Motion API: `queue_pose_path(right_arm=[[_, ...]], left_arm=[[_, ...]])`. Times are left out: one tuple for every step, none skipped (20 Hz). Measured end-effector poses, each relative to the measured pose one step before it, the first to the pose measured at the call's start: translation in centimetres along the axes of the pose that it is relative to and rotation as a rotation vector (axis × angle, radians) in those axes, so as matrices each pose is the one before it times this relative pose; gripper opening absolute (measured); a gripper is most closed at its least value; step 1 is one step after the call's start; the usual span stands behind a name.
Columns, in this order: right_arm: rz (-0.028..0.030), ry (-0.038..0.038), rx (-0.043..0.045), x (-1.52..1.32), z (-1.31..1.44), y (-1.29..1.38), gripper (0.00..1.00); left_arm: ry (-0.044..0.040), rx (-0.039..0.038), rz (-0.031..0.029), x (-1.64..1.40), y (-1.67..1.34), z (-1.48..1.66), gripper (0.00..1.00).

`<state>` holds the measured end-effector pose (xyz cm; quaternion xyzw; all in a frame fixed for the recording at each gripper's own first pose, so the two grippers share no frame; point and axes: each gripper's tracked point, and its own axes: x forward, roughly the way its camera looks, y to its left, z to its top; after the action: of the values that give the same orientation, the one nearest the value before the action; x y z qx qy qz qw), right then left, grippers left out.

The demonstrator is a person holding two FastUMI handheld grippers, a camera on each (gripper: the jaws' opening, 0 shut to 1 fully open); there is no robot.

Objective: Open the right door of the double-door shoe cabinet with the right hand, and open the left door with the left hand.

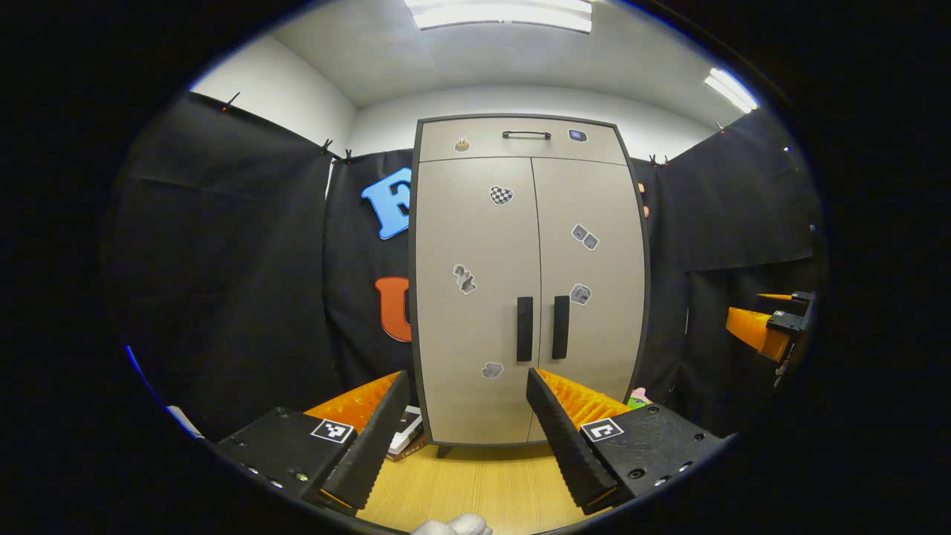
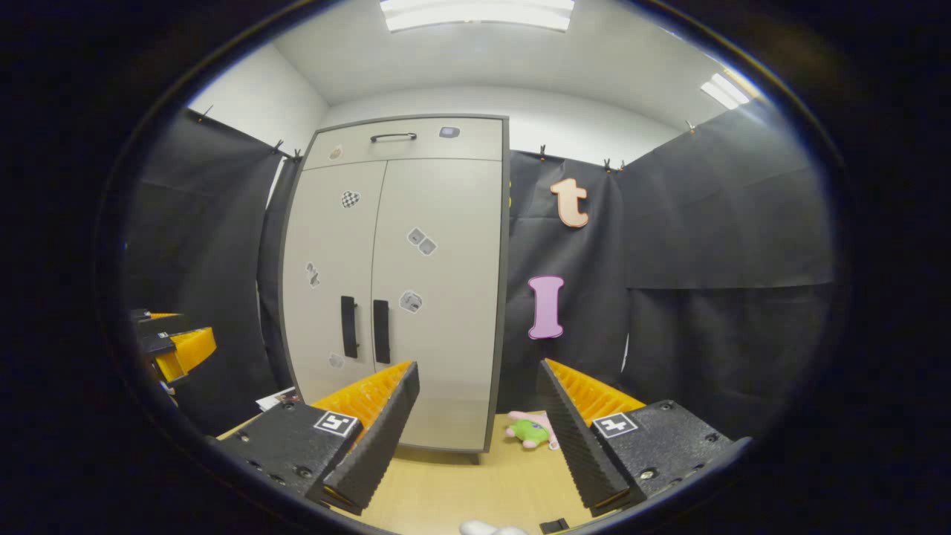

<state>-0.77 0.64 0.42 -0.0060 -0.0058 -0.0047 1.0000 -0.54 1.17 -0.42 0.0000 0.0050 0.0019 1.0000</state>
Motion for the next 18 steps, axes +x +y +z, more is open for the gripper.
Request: queue_pose_path(right_arm=[[0.00049, 0.00032, -0.00152, 0.014, 0.006, 0.131, 0.99], [-0.00259, -0.00099, -0.00116, 0.136, 0.101, 0.021, 0.99], [-0.00214, 0.00069, -0.00234, 0.209, 0.085, 0.216, 0.99], [-0.00061, 0.00048, -0.00112, 0.067, -0.104, 0.293, 0.99], [-0.00009, -0.00137, 0.00070, 0.263, 0.043, 0.360, 0.99], [-0.00059, -0.00082, -0.00216, 0.254, 0.053, 0.362, 0.99], [-0.00133, 0.00336, -0.00414, 0.392, -0.002, 0.278, 0.99], [0.00320, 0.00322, 0.00119, 0.462, -0.252, 0.603, 0.99], [0.00138, -0.00261, 0.00568, 0.591, 0.106, 0.593, 1.00], [0.00405, 0.00203, 0.00433, 0.705, -0.175, 0.751, 0.99], [0.00753, 0.00489, 0.00043, 0.582, -0.190, 0.724, 1.00], [0.00636, 0.00042, 0.00255, 0.748, -0.158, 0.731, 0.99], [0.00607, 0.00162, 0.00132, 0.922, -0.104, 0.832, 0.99], [0.01018, -0.00178, 0.00555, 1.001, -0.006, 0.942, 0.99], [0.00879, -0.00628, 0.00391, 1.327, 0.068, 0.990, 0.99], [0.01138, 0.00624, -0.00122, 1.297, -0.315, 0.882, 0.99], [0.01496, 0.00180, 0.00424, 1.432, -0.004, 0.925, 0.99], [0.00626, -0.00047, 0.00674, 1.471, -0.080, 0.849, 0.99]], left_arm=[[-0.00022, -0.00043, -0.00104, -0.045, 0.031, -0.076, 0.95], [0.00186, -0.00045, -0.00256, -0.039, 0.004, -0.098, 0.95], [0.00144, 0.00013, 0.00008, -0.121, 0.183, -0.020, 0.95], [0.00033, -0.00031, -0.00004, -0.166, 0.125, -0.099, 0.95], [0.00275, -0.00038, 0.00054, -0.195, 0.164, -0.188, 0.95], [0.00447, -0.00051, 0.00052, -0.142, 0.217, -0.133, 0.95], [0.00539, -0.00230, -0.00200, -0.199, 0.262, -0.250, 0.95], [0.00182, -0.00240, -0.00263, -0.305, 0.216, -0.206, 0.95], [0.00019, 0.00134, 0.00541, -0.282, 0.429, -0.089, 0.95], [0.00553, 0.00400, 0.01052, -0.296, 0.505, -0.198, 0.95], [0.00422, 0.00165, 0.00885, -0.243, 0.487, -0.391, 0.95], [0.00490, 0.00031, 0.00756, -0.242, 0.418, -0.175, 0.95], [0.00551, -0.00057, 0.01031, -0.377, 0.422, -0.155, 0.95], [0.00415, -0.00050, 0.00907, -0.201, 0.435, -0.261, 0.95], [0.00528, 0.00125, 0.01107, -0.217, 0.467, -0.267, 0.95], [0.00286, 0.00117, 0.00967, -0.237, 0.437, -0.342, 0.95], [-0.00119, 0.00122, 0.01246, -0.284, 0.505, -0.065, 0.95], [0.00034, 0.00206, 0.01642, -0.256, 0.608, -0.167, 0.95]])
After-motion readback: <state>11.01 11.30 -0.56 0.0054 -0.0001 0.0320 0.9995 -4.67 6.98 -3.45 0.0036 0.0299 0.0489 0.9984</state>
